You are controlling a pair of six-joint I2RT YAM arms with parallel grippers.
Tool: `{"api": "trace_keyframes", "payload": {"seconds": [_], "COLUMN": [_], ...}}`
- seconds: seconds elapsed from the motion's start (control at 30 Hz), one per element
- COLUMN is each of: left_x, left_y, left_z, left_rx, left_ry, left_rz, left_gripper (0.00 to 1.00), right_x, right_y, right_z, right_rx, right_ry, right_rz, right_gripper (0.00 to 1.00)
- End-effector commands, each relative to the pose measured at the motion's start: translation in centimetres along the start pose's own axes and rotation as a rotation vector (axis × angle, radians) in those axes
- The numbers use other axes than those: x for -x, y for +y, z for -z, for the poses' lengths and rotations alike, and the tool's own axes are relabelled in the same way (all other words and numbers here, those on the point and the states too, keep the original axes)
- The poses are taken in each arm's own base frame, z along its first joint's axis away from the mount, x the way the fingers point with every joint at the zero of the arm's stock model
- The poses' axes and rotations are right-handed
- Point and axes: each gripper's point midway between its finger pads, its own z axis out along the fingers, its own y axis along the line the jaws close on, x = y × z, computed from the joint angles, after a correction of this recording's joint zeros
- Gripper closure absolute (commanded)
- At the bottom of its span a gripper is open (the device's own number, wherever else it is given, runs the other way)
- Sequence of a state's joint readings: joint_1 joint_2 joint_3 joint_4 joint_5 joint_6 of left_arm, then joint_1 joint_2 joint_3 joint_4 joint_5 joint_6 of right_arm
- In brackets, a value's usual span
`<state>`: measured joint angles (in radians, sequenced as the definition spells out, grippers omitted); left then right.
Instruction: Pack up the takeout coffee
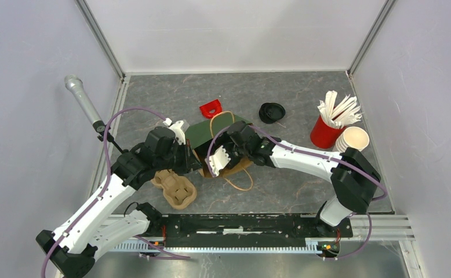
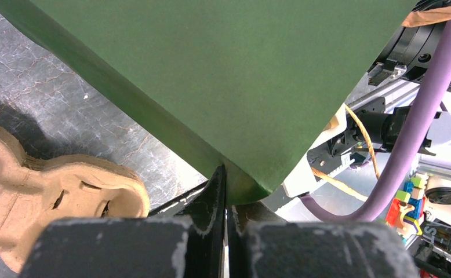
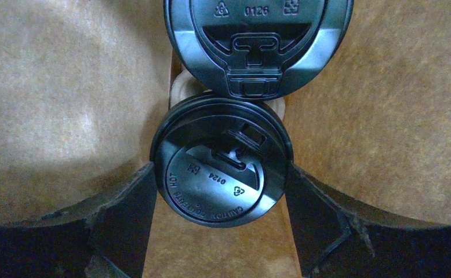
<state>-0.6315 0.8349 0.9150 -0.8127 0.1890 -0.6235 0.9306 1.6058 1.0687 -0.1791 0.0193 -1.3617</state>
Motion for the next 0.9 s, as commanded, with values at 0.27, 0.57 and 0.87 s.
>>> {"api": "trace_keyframes", "payload": {"seconds": [0.27,0.57,0.87], "left_x": [0.9,1.1,1.3], "left_y": [-1.4,-1.5,-1.6], "left_z": [0.3,0.3,0.4], "left_rx": [-0.041,-0.034,-0.037], "left_ry": [-0.014,-0.016,-0.018], "left_rz": [0.014,0.018,0.014], "left_gripper": [0.98,0.98,0.98], "right_x": [-0.4,-0.2,-0.2], "right_y": [0.7,0.0,0.4], "right_z": [0.9,2.2,2.9], "right_rx": [0.007,-0.009,0.028], "right_ry": [0.002,-0.007,-0.007], "right_rz": [-0.014,-0.008,0.011], "right_gripper": [0.32,0.2,0.14]}}
